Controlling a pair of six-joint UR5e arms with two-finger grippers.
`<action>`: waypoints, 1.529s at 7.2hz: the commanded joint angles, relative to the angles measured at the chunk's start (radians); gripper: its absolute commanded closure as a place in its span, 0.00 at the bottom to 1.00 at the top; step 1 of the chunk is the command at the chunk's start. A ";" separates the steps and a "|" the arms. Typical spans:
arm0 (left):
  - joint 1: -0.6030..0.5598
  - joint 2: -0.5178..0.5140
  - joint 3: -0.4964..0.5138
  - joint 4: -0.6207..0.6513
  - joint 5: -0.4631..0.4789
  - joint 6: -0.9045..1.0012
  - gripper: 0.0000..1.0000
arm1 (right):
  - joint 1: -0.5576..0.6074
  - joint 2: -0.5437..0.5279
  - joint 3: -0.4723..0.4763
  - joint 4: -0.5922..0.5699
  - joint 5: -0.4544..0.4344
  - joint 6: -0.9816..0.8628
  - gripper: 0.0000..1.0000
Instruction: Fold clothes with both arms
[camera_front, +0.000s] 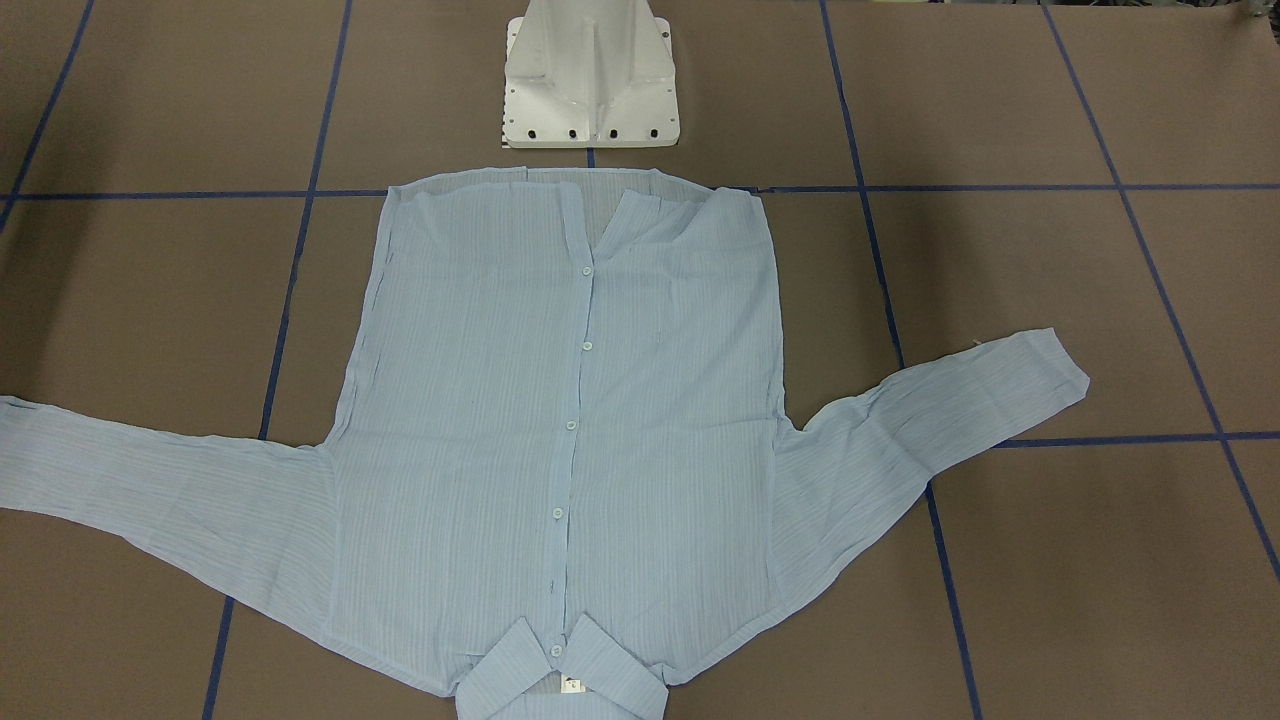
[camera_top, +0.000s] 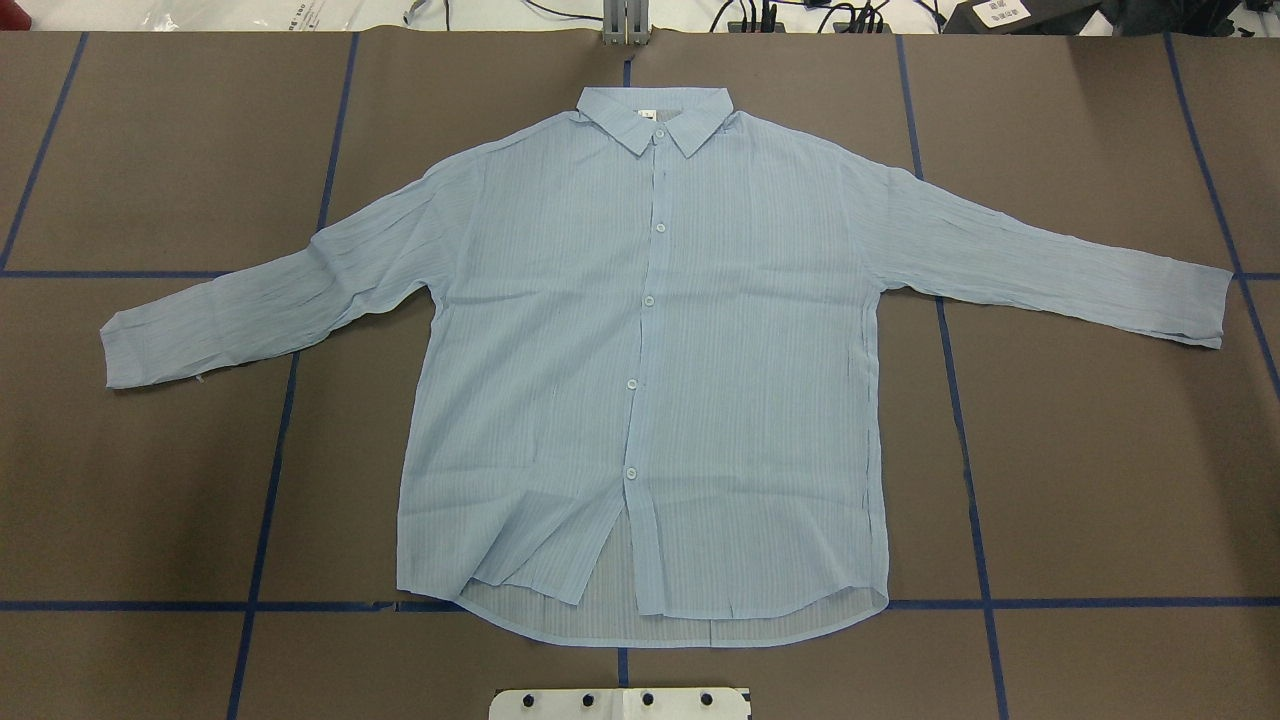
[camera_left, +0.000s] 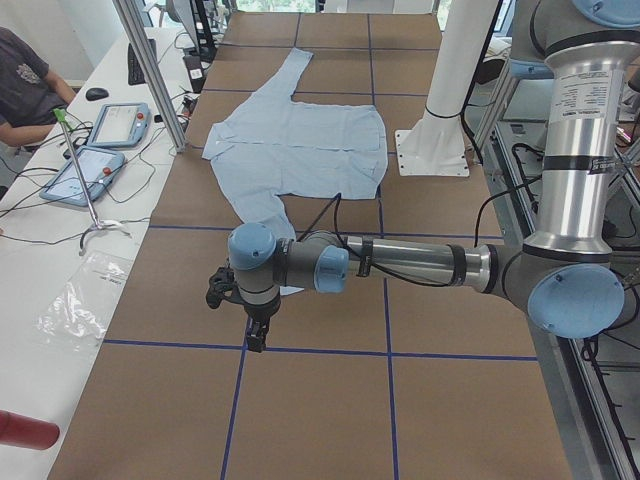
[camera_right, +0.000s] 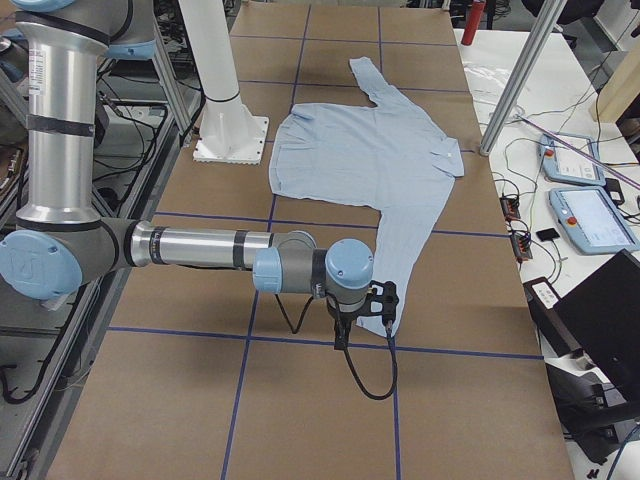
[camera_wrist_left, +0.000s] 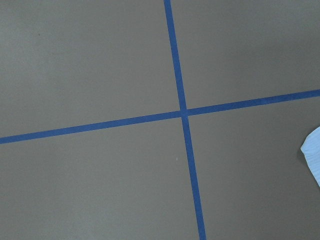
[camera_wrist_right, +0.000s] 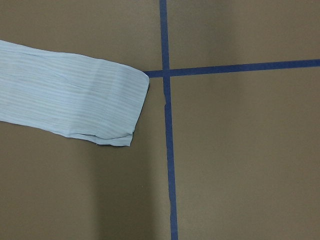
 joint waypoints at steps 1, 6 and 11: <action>0.002 0.000 0.001 -0.001 0.000 0.000 0.00 | 0.000 0.002 0.007 0.001 -0.001 0.000 0.00; 0.003 -0.062 -0.030 -0.016 -0.038 -0.008 0.00 | -0.004 0.003 -0.004 0.010 -0.007 0.005 0.00; 0.031 -0.049 -0.010 -0.254 -0.069 -0.052 0.00 | -0.065 0.051 -0.126 0.208 -0.015 0.024 0.00</action>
